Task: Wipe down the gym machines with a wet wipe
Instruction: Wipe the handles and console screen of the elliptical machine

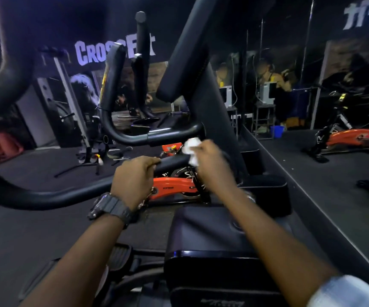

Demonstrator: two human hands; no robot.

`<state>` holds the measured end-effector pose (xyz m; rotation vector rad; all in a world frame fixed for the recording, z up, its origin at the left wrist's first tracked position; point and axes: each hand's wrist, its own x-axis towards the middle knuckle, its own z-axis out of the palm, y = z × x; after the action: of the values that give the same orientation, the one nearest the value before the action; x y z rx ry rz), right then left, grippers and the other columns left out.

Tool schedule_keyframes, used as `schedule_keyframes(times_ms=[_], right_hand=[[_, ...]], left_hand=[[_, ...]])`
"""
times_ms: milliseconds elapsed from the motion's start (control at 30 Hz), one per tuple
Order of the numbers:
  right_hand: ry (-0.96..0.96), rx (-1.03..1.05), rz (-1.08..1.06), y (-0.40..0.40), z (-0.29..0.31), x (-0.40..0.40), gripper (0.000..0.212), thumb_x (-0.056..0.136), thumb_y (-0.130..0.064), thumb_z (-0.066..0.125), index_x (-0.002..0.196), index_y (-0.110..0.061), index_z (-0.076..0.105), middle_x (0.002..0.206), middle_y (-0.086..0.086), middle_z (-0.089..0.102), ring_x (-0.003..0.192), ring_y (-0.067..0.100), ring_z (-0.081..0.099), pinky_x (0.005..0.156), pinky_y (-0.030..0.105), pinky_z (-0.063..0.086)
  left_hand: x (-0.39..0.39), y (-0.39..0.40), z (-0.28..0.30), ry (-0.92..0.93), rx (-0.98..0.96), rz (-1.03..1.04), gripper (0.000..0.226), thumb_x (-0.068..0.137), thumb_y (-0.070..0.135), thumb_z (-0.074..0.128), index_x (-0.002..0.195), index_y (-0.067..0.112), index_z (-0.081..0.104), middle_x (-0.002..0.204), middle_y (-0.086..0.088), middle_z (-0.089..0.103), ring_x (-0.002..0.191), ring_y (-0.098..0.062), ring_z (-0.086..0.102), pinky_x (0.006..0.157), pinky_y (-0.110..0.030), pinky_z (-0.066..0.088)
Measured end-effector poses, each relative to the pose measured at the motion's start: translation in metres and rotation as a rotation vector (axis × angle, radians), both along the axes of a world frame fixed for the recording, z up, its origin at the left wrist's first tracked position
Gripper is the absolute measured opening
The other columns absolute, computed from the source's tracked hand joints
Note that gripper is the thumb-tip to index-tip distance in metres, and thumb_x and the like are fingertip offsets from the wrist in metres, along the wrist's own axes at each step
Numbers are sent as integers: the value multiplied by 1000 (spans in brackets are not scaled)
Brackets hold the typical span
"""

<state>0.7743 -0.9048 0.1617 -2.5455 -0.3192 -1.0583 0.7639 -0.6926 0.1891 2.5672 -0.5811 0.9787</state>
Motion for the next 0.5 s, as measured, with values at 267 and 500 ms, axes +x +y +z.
schedule_keyframes(times_ms=[267,500], right_hand=[[-57,87,19,47,-1,5,36,83,-12,45,110,-11,68,104,8,68,98,29,61,90,36,46],[-211,-57,84,66,-14,9,44,81,-21,42,118,-18,65,112,1,68,109,23,57,101,37,34]], left_hand=[[0,1,2,58,-8,-28,24,90,19,62,112,21,72,111,1,73,104,-25,66,86,-38,52],[-47,107,21,91,335,150,29,92,38,54,104,16,69,99,-4,68,93,-29,62,74,-41,52]])
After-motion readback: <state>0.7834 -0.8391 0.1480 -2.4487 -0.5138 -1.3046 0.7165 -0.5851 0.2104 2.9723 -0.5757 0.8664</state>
